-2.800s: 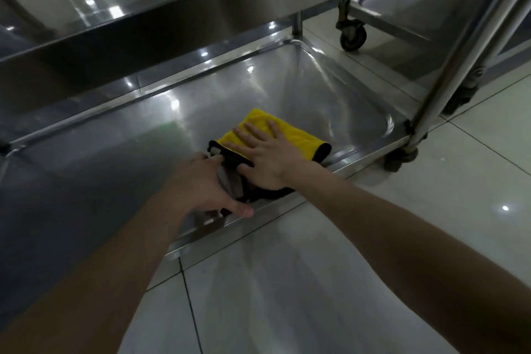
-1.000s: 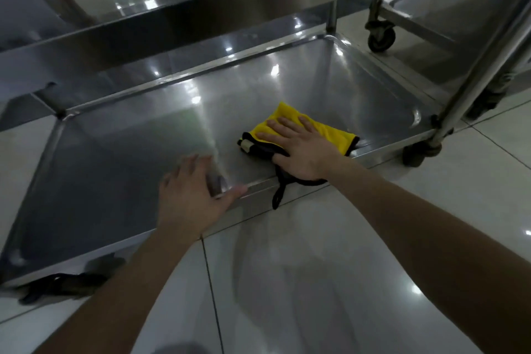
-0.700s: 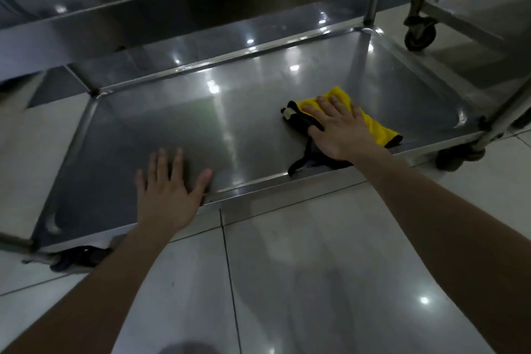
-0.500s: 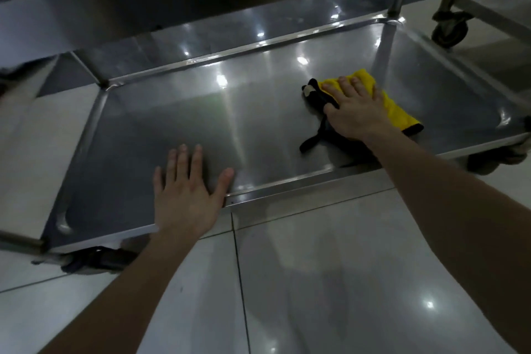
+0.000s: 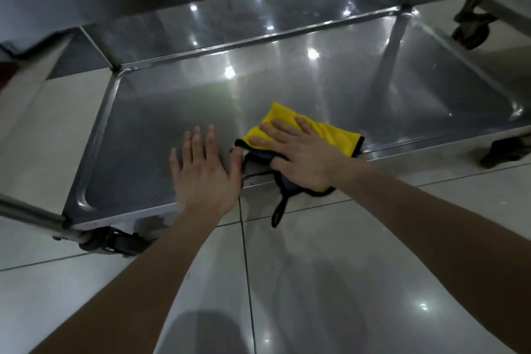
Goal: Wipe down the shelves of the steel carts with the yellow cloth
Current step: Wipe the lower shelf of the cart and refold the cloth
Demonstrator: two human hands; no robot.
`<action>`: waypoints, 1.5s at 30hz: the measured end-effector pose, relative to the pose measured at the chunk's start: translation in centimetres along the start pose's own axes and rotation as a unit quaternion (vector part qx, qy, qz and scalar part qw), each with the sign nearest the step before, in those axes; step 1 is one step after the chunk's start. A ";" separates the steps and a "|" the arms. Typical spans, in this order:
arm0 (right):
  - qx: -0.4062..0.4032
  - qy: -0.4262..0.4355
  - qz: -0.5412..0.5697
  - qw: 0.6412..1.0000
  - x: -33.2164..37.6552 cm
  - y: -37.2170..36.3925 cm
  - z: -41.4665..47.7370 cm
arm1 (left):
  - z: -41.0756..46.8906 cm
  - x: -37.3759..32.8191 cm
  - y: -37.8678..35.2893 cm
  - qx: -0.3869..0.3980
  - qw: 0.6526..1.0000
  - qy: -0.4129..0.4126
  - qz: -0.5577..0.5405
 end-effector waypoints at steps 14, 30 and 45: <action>-0.017 -0.014 -0.023 0.999 2.9 -0.2 -3.1 | 2.7 11.0 2.4 0.006 0.997 0.057 -0.054; -0.019 -0.236 0.015 0.971 -8.7 2.6 18.2 | 2.2 12.6 0.9 -0.030 0.996 0.033 -0.073; 0.036 0.132 -0.044 0.990 14.2 -2.4 8.2 | 0.8 13.2 4.6 -0.147 0.959 0.061 -0.235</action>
Point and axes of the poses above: each hand's wrist, its own z-axis towards the middle knuckle, its own y-axis out of the back of the hand, x = y × z, the point moved 7 cm from there along z, towards the middle knuckle
